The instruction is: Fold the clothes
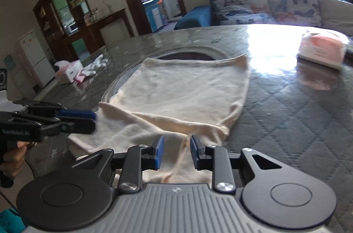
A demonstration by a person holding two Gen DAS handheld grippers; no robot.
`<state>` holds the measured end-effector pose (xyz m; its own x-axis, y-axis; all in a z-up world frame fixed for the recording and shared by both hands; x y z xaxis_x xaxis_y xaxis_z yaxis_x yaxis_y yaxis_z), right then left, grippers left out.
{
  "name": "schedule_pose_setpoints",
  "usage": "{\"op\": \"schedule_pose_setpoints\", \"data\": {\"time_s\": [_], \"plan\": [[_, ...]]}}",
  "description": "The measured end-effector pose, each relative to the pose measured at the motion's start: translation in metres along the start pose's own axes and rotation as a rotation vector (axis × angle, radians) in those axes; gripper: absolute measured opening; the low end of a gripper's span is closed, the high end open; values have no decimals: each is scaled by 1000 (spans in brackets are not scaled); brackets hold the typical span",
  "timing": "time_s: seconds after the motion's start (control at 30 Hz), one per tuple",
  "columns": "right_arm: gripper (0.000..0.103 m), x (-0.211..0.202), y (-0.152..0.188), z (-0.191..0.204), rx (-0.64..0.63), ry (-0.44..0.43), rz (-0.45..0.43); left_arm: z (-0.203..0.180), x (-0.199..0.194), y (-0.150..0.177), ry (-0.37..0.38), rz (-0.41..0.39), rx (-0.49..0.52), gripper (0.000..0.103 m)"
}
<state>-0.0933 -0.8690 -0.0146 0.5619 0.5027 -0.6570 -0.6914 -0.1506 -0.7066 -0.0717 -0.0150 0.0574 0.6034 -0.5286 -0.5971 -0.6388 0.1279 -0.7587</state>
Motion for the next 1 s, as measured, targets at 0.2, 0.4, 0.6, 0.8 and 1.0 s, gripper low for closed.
{"op": "schedule_pose_setpoints", "data": {"time_s": [0.2,0.4,0.6,0.8,1.0], "plan": [[26,25,1,0,18,18,40,46,-34,23,-157,0,-24,47],[26,32,3,2,13,30,58,55,-36,43,-175,45,0,51],[8,30,2,7,-20,70,56,52,-26,48,-173,59,39,34],[5,10,-14,20,-109,111,-5,46,-26,50,-177,59,113,10],[5,23,-10,12,-99,140,38,50,-23,52,-165,90,105,10]]}}
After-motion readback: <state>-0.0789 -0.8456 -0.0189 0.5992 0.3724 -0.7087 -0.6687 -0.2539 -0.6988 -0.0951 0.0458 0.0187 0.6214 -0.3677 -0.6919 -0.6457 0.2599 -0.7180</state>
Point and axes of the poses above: each gripper's, at about its wrist camera, not at the fingertips, and x roughly the way its jaws point, z to its left, y to its underside, the point moved 2 cm from there along x, roughly the way its jaws point, and after that the axes turned 1 degree about z, right-handed, at the moved point
